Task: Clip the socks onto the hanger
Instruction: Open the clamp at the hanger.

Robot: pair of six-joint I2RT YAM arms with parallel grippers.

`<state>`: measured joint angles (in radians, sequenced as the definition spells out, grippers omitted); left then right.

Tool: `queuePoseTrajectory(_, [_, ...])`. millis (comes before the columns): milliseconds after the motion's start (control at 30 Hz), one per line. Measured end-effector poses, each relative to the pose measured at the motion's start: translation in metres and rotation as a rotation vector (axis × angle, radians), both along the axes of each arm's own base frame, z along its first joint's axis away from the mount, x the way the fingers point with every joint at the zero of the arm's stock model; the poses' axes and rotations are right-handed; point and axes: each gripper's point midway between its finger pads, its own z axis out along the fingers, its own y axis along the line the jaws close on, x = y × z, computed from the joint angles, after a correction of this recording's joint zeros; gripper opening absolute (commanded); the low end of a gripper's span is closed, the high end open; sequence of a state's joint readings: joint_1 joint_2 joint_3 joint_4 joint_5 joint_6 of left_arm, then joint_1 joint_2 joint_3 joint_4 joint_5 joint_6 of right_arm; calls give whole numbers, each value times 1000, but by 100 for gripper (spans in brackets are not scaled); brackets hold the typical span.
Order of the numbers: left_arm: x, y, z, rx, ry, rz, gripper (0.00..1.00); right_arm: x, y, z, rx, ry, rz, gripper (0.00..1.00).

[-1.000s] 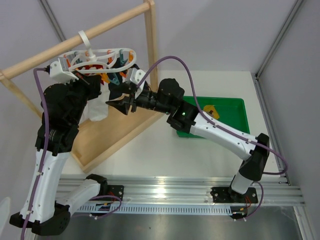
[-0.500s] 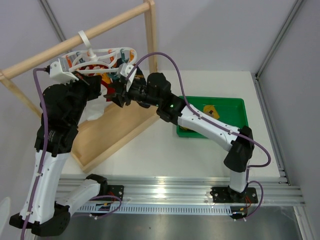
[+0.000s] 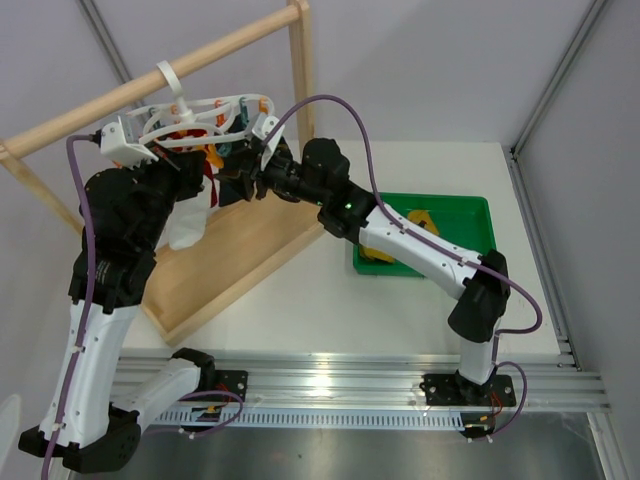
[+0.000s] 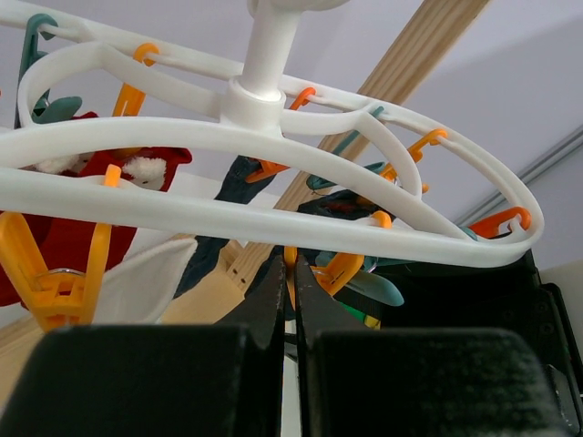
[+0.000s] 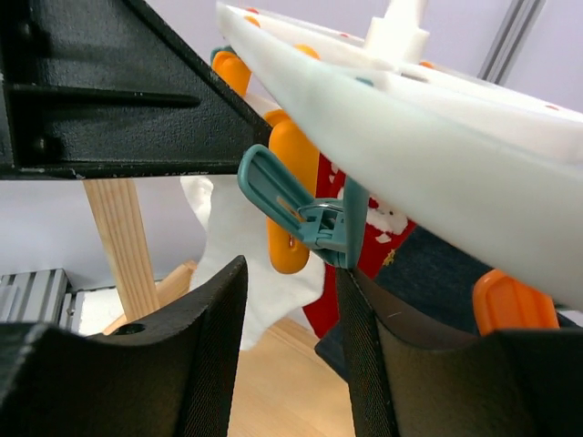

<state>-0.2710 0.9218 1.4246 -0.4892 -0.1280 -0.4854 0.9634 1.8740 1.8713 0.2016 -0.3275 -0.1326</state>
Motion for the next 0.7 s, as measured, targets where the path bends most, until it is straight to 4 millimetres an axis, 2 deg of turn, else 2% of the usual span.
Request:
queuePoseTrajectory(267, [-1, -3, 2, -3, -4, -16, 1, -1, 2, 9, 31, -10, 21, 41])
queuePoseTrajectory(567, [-2, -5, 2, -4, -4, -28, 1, -4, 4, 11, 43, -7, 38, 20])
queuePoseTrajectory(667, [-2, -5, 3, -6, -6, -28, 10, -3, 4, 11, 46, -7, 37, 12])
queuePoseTrajectory(700, [-2, -4, 3, -7, -6, -27, 21, -3, 4, 12, 47, -6, 39, 8])
